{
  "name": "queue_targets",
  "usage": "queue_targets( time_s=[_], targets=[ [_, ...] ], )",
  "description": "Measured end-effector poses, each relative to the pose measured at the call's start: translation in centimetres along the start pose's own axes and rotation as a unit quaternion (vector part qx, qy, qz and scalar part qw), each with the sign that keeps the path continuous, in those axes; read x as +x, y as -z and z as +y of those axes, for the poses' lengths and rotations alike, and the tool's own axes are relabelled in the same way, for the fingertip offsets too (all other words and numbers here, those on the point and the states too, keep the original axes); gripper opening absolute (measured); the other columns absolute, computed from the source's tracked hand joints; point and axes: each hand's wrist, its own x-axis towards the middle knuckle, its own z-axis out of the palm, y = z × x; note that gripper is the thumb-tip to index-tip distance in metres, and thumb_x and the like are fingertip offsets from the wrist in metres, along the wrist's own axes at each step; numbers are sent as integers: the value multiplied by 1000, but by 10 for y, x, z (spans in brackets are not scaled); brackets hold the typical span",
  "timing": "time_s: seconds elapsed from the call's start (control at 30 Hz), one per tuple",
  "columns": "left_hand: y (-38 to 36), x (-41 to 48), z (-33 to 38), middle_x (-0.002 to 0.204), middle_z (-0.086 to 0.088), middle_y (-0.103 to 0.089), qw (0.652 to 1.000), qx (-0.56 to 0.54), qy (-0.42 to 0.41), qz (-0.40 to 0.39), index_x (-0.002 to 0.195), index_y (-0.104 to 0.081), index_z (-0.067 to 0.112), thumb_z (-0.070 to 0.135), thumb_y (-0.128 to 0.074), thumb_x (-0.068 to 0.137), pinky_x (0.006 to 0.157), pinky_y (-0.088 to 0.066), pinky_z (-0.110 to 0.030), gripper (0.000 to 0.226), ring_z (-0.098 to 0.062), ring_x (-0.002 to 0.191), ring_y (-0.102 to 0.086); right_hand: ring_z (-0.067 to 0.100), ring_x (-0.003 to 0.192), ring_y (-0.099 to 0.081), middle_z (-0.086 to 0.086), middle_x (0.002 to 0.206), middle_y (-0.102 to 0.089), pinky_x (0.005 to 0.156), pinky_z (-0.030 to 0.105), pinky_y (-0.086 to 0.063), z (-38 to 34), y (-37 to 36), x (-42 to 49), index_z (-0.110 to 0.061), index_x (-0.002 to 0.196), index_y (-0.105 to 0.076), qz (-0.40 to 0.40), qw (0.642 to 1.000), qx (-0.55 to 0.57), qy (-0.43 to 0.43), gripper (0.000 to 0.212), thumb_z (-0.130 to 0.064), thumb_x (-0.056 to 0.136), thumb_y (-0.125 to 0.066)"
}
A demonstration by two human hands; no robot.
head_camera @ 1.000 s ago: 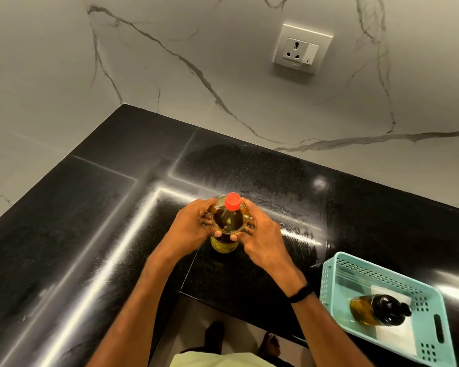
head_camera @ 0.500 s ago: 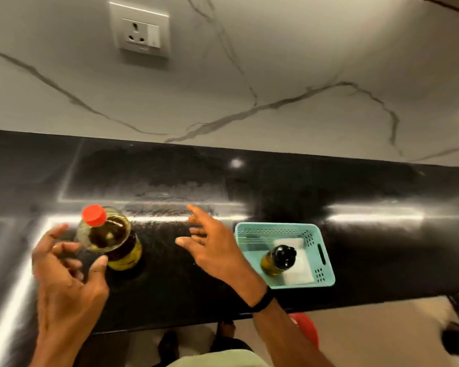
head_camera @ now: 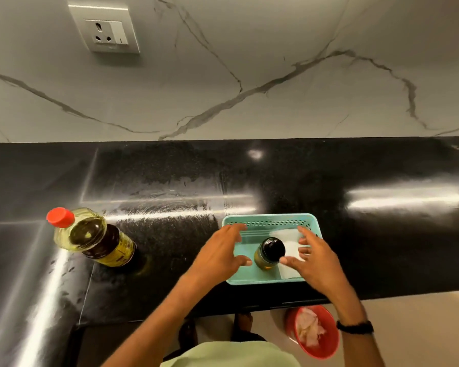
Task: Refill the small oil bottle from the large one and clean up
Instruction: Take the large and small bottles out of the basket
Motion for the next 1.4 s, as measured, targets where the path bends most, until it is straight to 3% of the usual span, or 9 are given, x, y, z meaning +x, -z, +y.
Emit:
queue_targets(
  time_s=[0.17, 0.33, 0.4, 0.5, 0.57, 0.67, 0.8, 1.17, 1.4],
  targets=[
    [-39, 35, 12, 139, 6, -52, 983, 179, -13, -40, 142, -39, 27, 52, -79, 72, 99, -34, -31, 84, -19, 119, -43, 15, 106, -58, 3, 128, -50, 95, 31, -52, 23, -18, 24, -25, 145, -41, -124, 989, -70, 37, 96, -24, 63, -92],
    [-56, 40, 12, 136, 10, -55, 981, 190, 4, -33, 138, -44, 29, 53, -77, 72, 90, -29, -31, 78, -16, 109, -41, 14, 107, -55, -3, 125, -48, 94, 27, -51, 35, -17, 45, -32, 140, -44, -187, 974, -95, 87, 91, -32, 63, -91],
    [-61, 41, 14, 134, 11, -57, 981, 191, 9, -27, 135, -46, 30, 55, -75, 72, 88, -28, -31, 73, -15, 107, -41, 11, 106, -54, -8, 119, -49, 93, 21, -49, 37, -16, 51, -33, 138, -47, -202, 968, -101, 112, 88, -32, 62, -91],
    [-66, 42, 16, 127, 12, -60, 981, 192, 15, -13, 129, -50, 32, 56, -72, 71, 87, -29, -33, 66, -14, 104, -42, 5, 101, -53, -12, 117, -54, 80, -1, -38, 42, -19, 58, -32, 134, -51, -199, 963, -112, 144, 84, -30, 61, -92],
    [-68, 43, 17, 121, 12, -63, 981, 192, 20, -5, 123, -52, 32, 56, -70, 71, 85, -29, -33, 61, -14, 101, -42, 4, 100, -53, -13, 117, -56, 76, -4, -33, 43, -20, 62, -33, 130, -53, -196, 960, -122, 157, 79, -31, 61, -91],
    [-68, 43, 17, 114, 11, -65, 982, 189, 22, 0, 116, -54, 30, 56, -69, 70, 84, -31, -34, 54, -15, 98, -42, 7, 104, -59, -12, 118, -62, 81, 1, -33, 43, -21, 67, -37, 126, -57, -186, 957, -136, 174, 73, -32, 60, -88],
    [-68, 41, 19, 107, 10, -66, 983, 182, 22, 9, 110, -57, 30, 59, -68, 68, 85, -36, -37, 52, -14, 94, -42, 4, 101, -59, -20, 107, -58, 79, -4, -30, 44, -20, 71, -39, 121, -60, -184, 954, -143, 189, 71, -31, 56, -88],
    [-48, 37, 34, 105, 11, -66, 988, 149, -2, 43, 114, -59, 29, 60, -72, 67, 82, -36, -34, 58, -13, 93, -44, -3, 92, -55, -24, 100, -61, 75, -4, -34, 20, 9, 68, -43, 117, -60, -166, 948, -155, 222, 70, -39, 55, -92],
    [10, 15, 33, 108, 12, -64, 987, 129, -5, 92, 117, -58, 29, 54, -78, 68, 77, -27, -29, 59, -11, 95, -45, 7, 91, -64, -17, 102, -68, 80, 18, -48, -49, 12, 59, -39, 116, -63, -185, 933, -161, 263, 68, -39, 55, -92]
  ],
)
